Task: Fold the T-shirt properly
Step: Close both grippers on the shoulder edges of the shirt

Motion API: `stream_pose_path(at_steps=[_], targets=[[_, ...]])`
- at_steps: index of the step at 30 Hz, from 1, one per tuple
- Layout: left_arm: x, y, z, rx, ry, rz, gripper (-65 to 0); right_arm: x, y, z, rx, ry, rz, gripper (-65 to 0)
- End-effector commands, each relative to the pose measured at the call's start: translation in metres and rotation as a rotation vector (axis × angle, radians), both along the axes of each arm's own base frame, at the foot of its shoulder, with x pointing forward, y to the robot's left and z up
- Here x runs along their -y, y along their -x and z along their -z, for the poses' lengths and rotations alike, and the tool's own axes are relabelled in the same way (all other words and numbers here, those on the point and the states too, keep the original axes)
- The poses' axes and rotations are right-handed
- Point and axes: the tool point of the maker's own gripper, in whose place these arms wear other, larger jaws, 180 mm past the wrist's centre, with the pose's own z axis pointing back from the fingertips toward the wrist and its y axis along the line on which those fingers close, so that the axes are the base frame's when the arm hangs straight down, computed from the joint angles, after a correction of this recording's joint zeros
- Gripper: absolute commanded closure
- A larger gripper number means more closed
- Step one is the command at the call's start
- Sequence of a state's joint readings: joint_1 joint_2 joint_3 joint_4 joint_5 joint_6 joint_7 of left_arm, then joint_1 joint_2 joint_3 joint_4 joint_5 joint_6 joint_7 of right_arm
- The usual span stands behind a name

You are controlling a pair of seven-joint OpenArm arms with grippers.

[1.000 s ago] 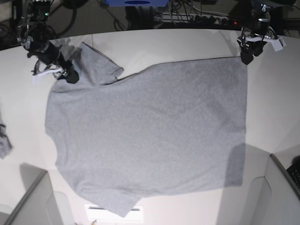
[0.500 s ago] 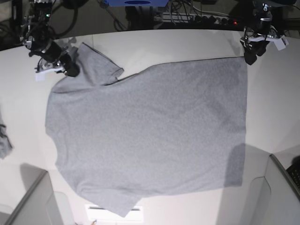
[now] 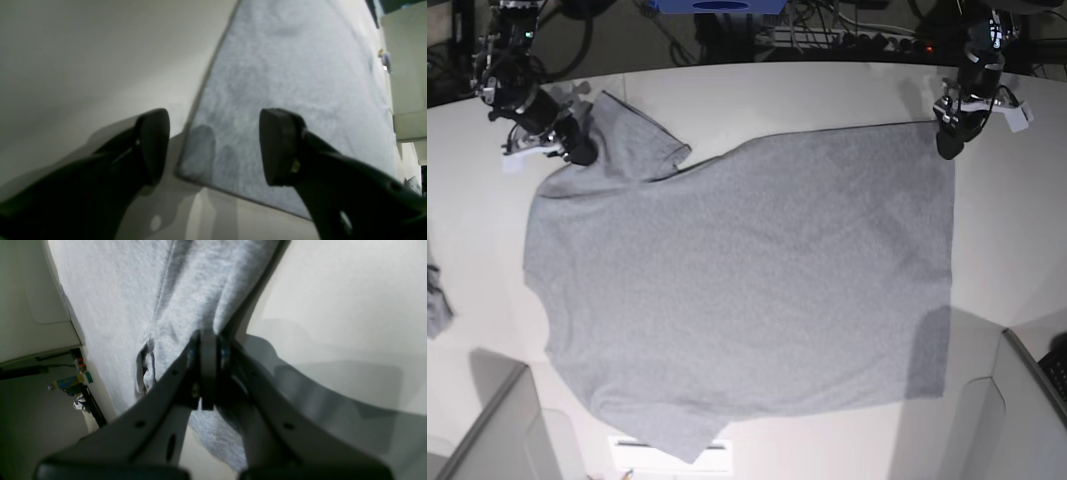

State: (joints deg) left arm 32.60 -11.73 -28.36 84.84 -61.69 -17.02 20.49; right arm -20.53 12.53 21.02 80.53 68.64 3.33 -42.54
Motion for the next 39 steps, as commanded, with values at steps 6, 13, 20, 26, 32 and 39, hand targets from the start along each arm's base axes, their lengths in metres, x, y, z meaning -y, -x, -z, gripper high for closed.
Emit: stream_pose_path(at_steps=[6,13,20,26,32,39], targets=[[0.011,0.012,0.01,-0.069,0.016,0.029,-41.0,0.014,0.029,0.021,-0.125,0.1,-0.012,0.0],[0.025,0.014,0.016,-0.081,0.045,0.053,-40.8,0.015,0.023,0.01,-0.073,0.13,-0.004,0.0],[0.03,0.012,0.017,-0.079,0.052,0.064,-18.4,0.015,0.024,0.01,-0.077,0.129,-0.007,0.0],[0.029,0.011,0.016,-0.078,0.047,0.067,0.0,0.014,0.028,0.011,-0.084,0.13,-0.012,0.0],[0.02,0.012,0.014,-0.089,0.015,0.088,0.0,0.011,0.038,0.001,-0.07,0.147,-0.031,0.0],[0.012,0.019,0.003,-0.098,-0.027,0.115,0.0,0.01,0.053,-0.008,-0.069,0.166,-0.048,0.0]])
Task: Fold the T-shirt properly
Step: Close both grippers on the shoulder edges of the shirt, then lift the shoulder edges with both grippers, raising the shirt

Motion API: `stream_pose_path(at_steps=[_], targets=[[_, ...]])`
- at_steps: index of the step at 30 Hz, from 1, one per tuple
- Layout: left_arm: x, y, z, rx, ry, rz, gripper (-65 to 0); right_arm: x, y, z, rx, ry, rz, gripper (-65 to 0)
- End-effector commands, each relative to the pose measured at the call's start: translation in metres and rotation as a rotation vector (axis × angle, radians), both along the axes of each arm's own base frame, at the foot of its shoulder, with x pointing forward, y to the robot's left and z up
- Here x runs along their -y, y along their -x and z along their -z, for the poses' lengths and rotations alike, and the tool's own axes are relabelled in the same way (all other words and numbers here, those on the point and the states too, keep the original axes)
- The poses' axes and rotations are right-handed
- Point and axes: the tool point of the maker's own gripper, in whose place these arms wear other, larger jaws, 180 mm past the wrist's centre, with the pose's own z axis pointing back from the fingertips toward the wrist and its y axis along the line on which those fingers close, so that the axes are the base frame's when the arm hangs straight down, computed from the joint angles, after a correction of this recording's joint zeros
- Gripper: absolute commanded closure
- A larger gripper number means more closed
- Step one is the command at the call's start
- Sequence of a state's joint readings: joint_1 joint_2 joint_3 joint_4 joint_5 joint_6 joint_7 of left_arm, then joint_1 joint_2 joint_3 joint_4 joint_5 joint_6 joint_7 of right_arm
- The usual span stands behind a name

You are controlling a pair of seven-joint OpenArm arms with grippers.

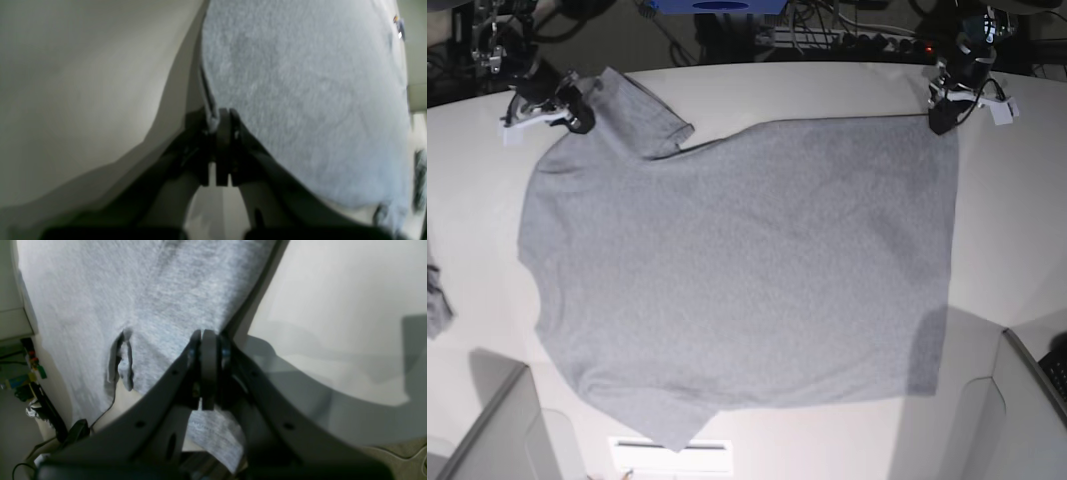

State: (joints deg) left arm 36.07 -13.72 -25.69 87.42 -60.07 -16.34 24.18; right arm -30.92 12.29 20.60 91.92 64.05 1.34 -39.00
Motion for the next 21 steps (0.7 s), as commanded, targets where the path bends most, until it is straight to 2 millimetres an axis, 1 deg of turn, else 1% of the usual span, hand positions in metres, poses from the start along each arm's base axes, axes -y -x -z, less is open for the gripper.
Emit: stream_pose_path(at_steps=[1,5,9,13,17,21], targets=[[-0.006,0.002,-0.008,0.005,-0.025,0.01,0.0,0.007,0.012,0.004,-0.049,0.033,-0.008,0.0],[0.0,0.008,-0.018,0.007,-0.042,0.041,0.0,0.004,0.017,-0.002,-0.043,0.04,-0.022,0.0],[0.004,0.016,-0.021,-0.022,-0.135,0.119,0.0,0.0,0.018,-0.014,-0.019,0.051,-0.045,0.0],[0.01,0.019,-0.029,-0.029,-0.213,0.185,0.0,-0.004,0.022,-0.021,-0.011,0.053,-0.056,0.0],[0.017,0.014,-0.038,-0.001,-0.214,0.197,0.0,-0.008,0.023,-0.031,0.011,0.062,-0.073,0.0],[0.02,0.009,-0.046,0.022,-0.221,0.207,0.0,-0.013,0.013,-0.047,0.061,0.072,-0.094,0.0]])
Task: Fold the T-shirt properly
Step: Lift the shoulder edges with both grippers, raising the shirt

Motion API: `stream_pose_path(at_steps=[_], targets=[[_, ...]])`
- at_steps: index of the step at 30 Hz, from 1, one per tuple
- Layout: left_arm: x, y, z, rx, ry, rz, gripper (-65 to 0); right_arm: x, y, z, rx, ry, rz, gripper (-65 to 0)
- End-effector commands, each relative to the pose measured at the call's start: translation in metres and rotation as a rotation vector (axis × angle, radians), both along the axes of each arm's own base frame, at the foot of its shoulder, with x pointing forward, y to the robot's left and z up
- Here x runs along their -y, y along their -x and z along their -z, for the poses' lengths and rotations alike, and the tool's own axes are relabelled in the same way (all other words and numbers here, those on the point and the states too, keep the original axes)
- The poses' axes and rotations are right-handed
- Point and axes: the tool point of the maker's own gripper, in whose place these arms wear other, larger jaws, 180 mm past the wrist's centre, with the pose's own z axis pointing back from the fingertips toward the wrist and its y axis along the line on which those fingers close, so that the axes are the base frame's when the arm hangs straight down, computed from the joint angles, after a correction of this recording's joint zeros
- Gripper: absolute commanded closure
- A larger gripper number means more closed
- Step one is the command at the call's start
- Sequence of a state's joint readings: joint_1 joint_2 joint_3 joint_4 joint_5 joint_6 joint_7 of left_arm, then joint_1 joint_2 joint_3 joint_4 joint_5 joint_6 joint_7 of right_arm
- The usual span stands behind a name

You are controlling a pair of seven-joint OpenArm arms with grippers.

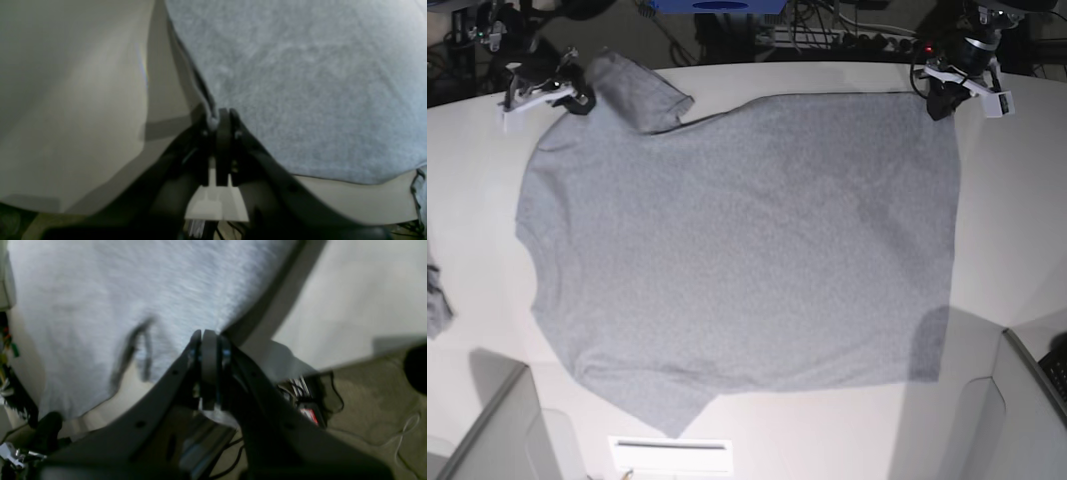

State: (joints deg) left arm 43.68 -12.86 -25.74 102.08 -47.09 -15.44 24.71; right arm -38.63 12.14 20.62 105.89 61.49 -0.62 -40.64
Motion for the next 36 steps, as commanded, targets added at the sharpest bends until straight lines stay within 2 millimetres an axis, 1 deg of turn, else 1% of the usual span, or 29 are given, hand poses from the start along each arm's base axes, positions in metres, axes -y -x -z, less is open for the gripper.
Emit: stream_pose_path(at_steps=[1,6,13,15,17,20,22,27,32,36], targets=[[0.0,-0.006,-0.012,0.039,-0.008,0.014,0.0,0.001,-0.006,-0.01,0.037,0.004,-0.006,0.0],[0.004,-0.017,-0.025,0.081,-0.016,0.035,0.0,-0.002,-0.015,-0.02,0.072,0.007,-0.019,0.0],[0.005,-0.031,-0.032,0.121,-0.019,0.038,0.0,-0.001,-0.038,-0.031,0.128,0.011,-0.026,0.0],[0.006,-0.033,-0.033,0.124,-0.017,0.04,0.0,-0.005,-0.044,-0.033,0.129,0.0,-0.046,0.0],[0.008,-0.041,-0.036,0.145,-0.013,0.042,0.0,-0.01,-0.051,-0.036,0.129,-0.015,-0.074,0.0],[0.003,-0.043,-0.027,0.075,-0.01,0.025,0.0,-0.016,-0.06,-0.041,0.133,-0.033,-0.103,0.0],[0.003,-0.047,-0.024,0.046,-0.005,0.014,0.0,-0.018,-0.065,-0.044,0.14,-0.039,-0.115,0.0],[0.002,-0.059,-0.029,0.069,-0.005,0.007,0.0,-0.019,-0.075,-0.05,0.166,-0.042,-0.121,0.0],[0.002,-0.06,-0.03,0.073,-0.005,0.009,0.0,-0.018,-0.08,-0.053,0.178,-0.036,-0.122,0.0],[0.003,-0.055,-0.028,0.06,-0.003,0.008,0.0,-0.019,-0.079,-0.054,0.179,-0.035,-0.126,0.0]])
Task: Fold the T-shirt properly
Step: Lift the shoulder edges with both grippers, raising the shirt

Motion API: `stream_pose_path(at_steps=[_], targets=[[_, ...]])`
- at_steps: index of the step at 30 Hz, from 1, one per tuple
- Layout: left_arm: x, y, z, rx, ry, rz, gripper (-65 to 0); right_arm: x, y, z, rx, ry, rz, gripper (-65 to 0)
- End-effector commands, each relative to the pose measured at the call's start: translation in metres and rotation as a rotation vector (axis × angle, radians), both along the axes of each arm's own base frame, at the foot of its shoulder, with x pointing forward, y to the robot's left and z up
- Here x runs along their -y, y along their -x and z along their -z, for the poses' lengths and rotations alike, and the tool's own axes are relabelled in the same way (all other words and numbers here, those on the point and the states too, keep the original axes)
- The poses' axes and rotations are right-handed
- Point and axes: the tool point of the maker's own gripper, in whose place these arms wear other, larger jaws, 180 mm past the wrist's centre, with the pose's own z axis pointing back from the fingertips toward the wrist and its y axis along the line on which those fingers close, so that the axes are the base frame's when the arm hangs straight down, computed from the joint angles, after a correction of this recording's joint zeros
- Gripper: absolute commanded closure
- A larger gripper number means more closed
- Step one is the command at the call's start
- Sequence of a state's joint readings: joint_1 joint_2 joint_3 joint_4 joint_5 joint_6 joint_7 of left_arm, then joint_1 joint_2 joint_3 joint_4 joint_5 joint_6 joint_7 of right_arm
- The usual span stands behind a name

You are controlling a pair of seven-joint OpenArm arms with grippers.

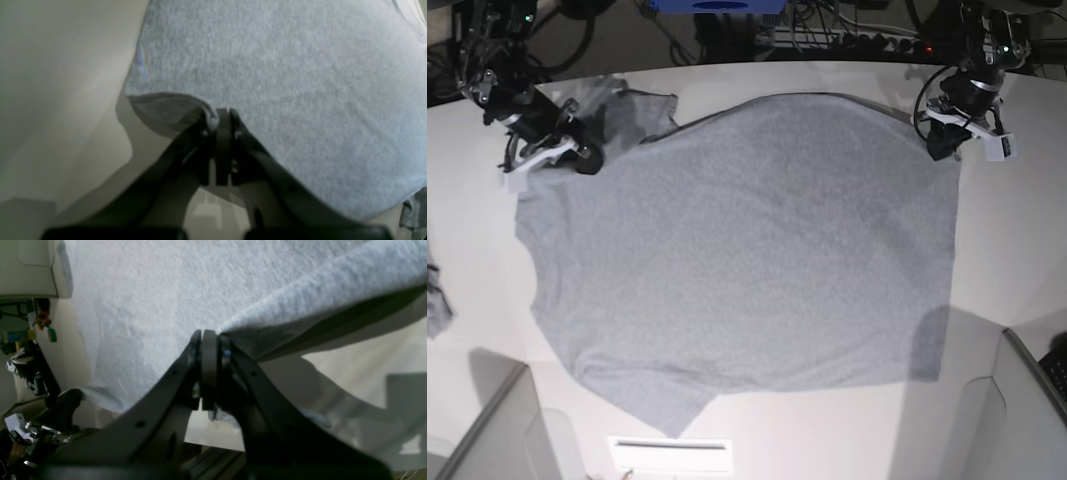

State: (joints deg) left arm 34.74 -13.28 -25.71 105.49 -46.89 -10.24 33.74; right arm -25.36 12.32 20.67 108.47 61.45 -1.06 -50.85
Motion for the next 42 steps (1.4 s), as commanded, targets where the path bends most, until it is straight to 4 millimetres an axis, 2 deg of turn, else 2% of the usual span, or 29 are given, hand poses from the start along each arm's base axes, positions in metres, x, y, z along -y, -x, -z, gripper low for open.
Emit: stream_pose_path(at_steps=[1,5,8,13,21,24,31,37,42], targets=[[-0.001,0.001,-0.007,0.02,-0.004,0.001,0.0,0.002,-0.004,-0.012,0.041,0.008,-0.007,0.0],[0.001,0.01,-0.006,0.003,-0.006,0.008,0.0,-0.001,0.005,-0.013,0.032,0.012,-0.017,0.0],[0.007,0.012,-0.016,0.02,-0.016,0.034,0.0,-0.002,0.013,-0.01,0.016,0.007,-0.016,0.0],[0.009,0.022,-0.017,0.003,-0.022,0.046,0.0,-0.012,0.022,-0.014,0.01,-0.085,-0.006,0.0],[0.011,0.037,-0.013,-0.031,-0.019,0.046,0.0,0.027,0.012,-0.029,0.047,-0.023,0.039,0.0],[0.01,0.043,-0.015,-0.012,-0.02,0.023,0.0,0.031,0.005,-0.035,0.048,-0.008,0.007,0.0],[0.015,0.041,-0.018,0.033,0.003,-0.023,0.0,0.022,0.011,-0.032,-0.009,-0.031,-0.062,0.0],[0.024,0.036,-0.031,0.072,0.015,-0.015,0.0,0.008,0.018,-0.026,-0.036,-0.075,-0.068,0.0],[0.021,0.052,-0.025,0.028,0.006,-0.019,0.0,0.003,0.02,-0.018,-0.067,-0.114,-0.059,0.0]])
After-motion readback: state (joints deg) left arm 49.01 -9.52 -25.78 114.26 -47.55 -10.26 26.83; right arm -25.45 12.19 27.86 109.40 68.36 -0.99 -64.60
